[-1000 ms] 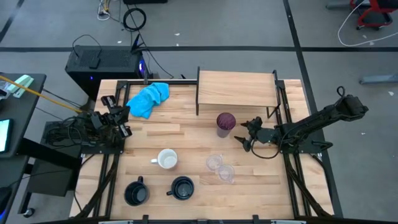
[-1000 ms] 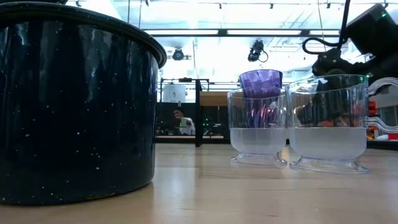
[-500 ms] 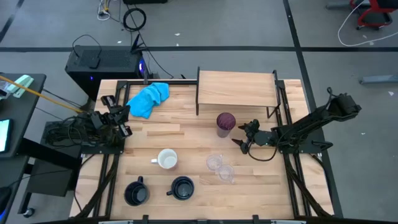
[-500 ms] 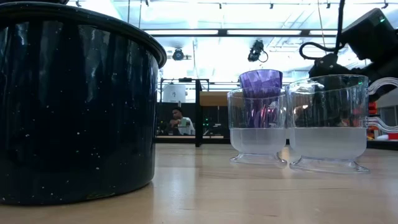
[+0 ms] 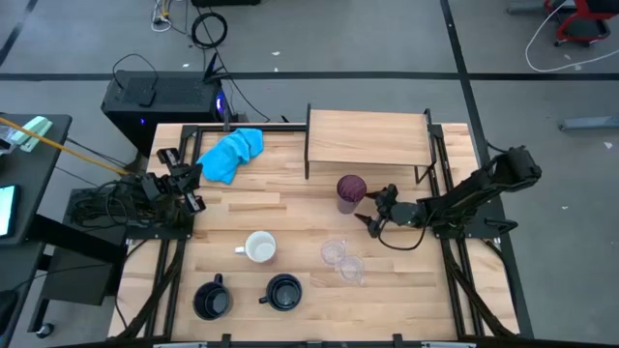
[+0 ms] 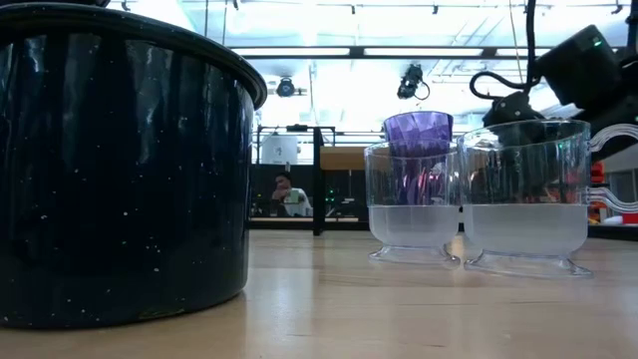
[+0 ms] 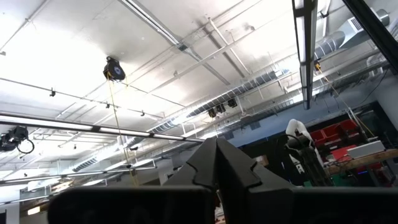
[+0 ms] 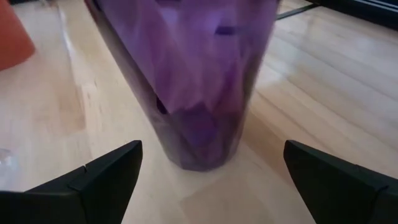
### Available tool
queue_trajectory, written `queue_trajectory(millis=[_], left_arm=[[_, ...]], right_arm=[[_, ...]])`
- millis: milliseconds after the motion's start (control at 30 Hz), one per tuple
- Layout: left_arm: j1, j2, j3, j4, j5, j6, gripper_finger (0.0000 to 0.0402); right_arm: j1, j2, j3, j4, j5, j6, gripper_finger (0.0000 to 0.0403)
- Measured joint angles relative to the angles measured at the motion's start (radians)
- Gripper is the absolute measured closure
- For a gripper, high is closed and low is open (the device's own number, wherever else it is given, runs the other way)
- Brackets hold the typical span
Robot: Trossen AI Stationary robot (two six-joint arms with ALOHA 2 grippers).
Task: Stack small to large cups/mugs on shelf
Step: Put the violet cup on the shelf
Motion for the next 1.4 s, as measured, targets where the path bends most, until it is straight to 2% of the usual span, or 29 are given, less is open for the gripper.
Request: queue_trajectory(millis=[233,433,767,1033,1233,1400], left_arm=[[0.0,0.0,0.0,0.0,0.0,0.0,0.0379],[0.0,0.0,0.0,0.0,0.0,-0.001,0.0389],[0.0,0.0,0.0,0.0,0.0,-0.001,0.0378],[0.0,0.0,0.0,0.0,0.0,0.0,0.0389],[0.0,0.0,0.0,0.0,0.0,0.0,0.0381],[0.0,0.0,0.0,0.0,0.001,0.0,0.0379]], right_arm=[[-0.004,0.069,0.058,0.011,-0.011,-0.058,0.0004],[-0.058,0.104,0.086,0.009,-0.051,-0.072,0.0003],[-0.105,0.106,0.09,0.06,-0.111,-0.124,0.0004],[-0.148,0.106,0.15,0.055,-0.17,-0.206,0.0004],[-0.184,0.106,0.176,-0.014,-0.218,-0.21,0.0005],[-0.191,0.106,0.187,-0.014,-0.221,-0.226,0.0026]])
